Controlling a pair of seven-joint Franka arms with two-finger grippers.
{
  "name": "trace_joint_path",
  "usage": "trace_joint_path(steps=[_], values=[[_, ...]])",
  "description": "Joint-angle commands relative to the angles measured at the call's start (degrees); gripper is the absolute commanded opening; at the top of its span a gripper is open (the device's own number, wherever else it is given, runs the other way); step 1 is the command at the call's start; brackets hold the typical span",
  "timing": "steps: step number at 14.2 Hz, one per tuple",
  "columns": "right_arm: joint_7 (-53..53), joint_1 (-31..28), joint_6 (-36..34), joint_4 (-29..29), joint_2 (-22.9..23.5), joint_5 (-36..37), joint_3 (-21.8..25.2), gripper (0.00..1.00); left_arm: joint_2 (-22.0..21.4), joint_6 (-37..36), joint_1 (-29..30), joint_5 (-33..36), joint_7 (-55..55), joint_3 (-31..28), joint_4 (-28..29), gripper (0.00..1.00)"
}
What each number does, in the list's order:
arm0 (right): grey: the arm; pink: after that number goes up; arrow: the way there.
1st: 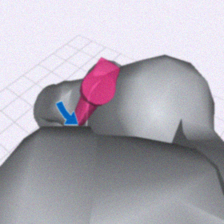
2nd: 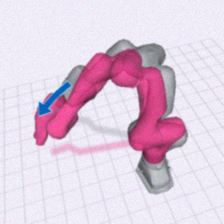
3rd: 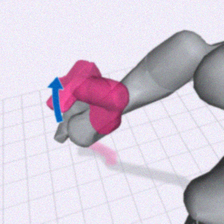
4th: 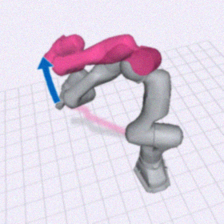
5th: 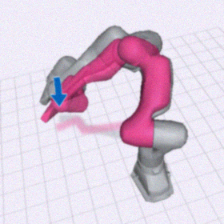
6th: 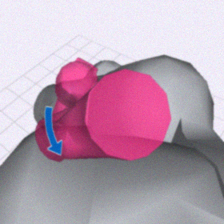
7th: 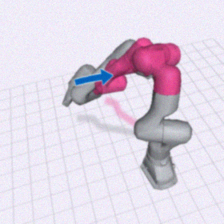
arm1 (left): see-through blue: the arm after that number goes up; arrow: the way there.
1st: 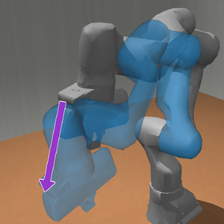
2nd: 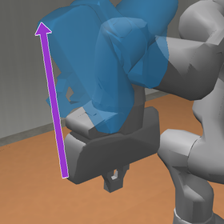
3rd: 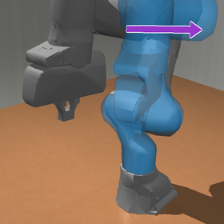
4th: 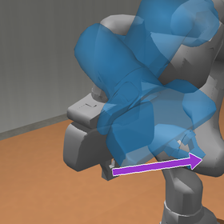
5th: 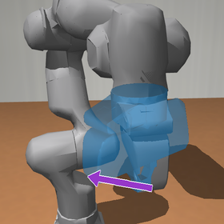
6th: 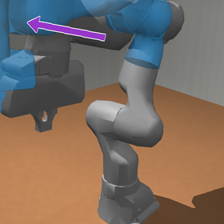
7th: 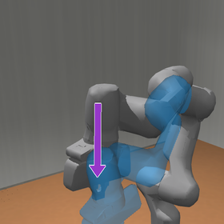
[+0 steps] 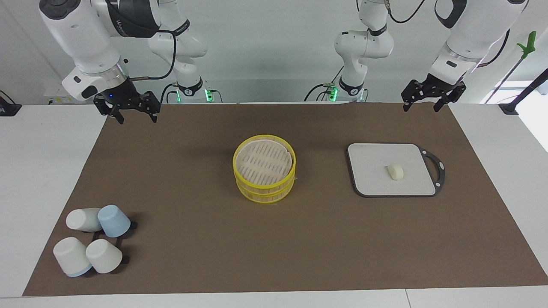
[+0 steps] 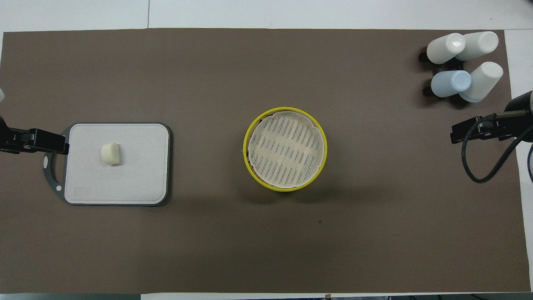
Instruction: Place bun in steamer
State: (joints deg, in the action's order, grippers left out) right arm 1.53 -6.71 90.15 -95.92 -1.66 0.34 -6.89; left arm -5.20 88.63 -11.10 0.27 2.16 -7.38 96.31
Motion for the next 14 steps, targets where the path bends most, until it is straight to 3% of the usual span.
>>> trace_joint_path(steps=[1,9,14], values=[[0.50,-1.03,0.20,-1.28,-1.23,-1.22,-0.31,1.00,-0.51,0.67,-0.94,0.69,0.21,-0.53,0.28,1.00],[-0.73,-0.15,3.09,-1.64,-1.23,-1.22,-0.66,1.00,-0.86,1.80,-0.94,0.69,0.21,-0.53,1.24,1.00],[-18.00,11.95,6.17,-1.20,1.56,-0.61,-1.02,0.98,-1.04,9.87,-0.41,0.69,0.38,-0.53,9.48,1.00]])
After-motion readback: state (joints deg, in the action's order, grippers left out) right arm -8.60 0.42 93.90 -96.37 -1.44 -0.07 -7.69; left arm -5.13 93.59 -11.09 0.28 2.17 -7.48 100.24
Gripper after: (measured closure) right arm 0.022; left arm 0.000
